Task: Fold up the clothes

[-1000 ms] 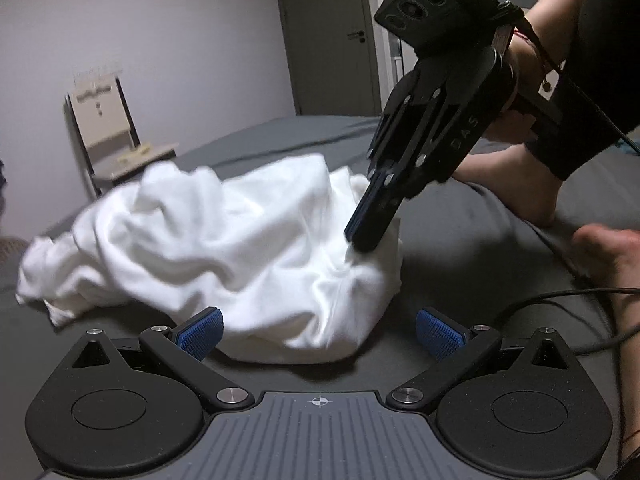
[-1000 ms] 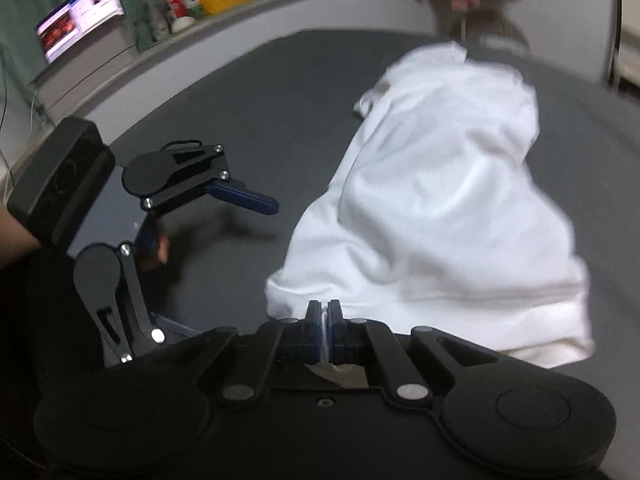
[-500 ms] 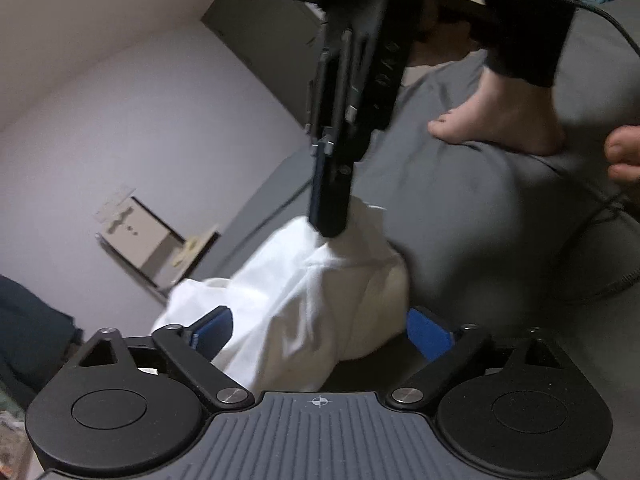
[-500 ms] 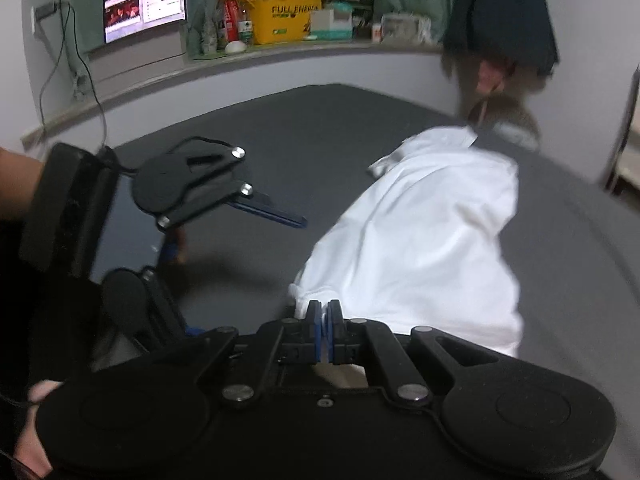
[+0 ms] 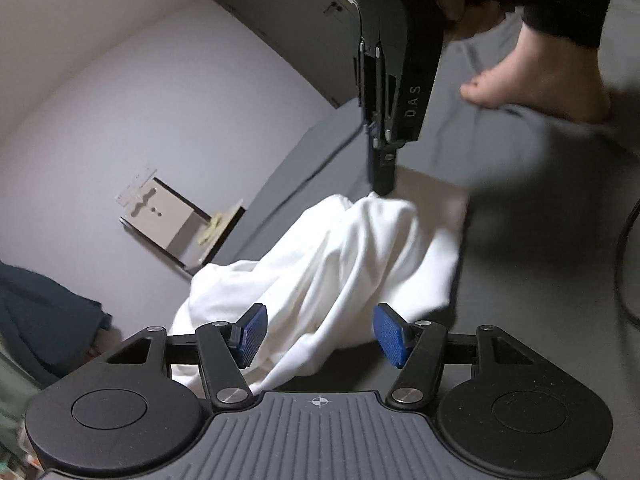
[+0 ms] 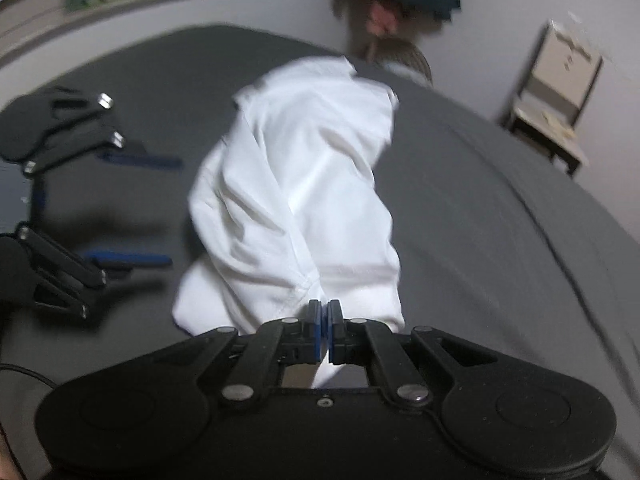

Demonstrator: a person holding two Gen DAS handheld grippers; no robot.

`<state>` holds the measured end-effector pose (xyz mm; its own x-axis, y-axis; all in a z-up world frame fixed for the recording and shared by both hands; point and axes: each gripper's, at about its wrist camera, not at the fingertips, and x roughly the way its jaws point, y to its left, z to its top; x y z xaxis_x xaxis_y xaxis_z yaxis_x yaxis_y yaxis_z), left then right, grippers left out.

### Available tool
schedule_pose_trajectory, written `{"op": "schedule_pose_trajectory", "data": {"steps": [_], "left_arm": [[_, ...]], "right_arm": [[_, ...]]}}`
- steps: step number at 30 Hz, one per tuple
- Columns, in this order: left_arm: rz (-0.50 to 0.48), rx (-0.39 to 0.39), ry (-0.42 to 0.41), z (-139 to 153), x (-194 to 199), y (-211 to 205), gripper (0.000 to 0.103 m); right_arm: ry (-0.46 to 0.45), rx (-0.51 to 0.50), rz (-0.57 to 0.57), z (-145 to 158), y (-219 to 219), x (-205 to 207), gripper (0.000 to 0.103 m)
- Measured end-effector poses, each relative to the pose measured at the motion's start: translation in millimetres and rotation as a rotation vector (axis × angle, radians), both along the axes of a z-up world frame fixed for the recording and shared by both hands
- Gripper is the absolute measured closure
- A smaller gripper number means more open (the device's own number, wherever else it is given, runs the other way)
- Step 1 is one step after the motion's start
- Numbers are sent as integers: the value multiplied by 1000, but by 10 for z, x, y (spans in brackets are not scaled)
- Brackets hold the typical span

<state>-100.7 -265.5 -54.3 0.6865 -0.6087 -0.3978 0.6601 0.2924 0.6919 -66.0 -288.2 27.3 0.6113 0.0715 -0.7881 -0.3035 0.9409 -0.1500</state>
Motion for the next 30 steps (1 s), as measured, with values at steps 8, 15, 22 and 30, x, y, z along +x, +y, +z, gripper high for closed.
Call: {"op": "schedule_pose_trajectory", "data": {"steps": [8,15,22,30], "left_arm": [[-12,-103,212,68,417,191,19],[-59,-235,387,406,787,445,15],[46,-187,284,308,951,291,65],[-84,-44,196,29,656,155,65]], "right_arm": [[39,15,-72,-109,-57,55,100],[52,32,-87,-107,-78,68,100],[46,50,-85,-81,-95,52,99],[47,43,-76,-74,-81,60,99]]}}
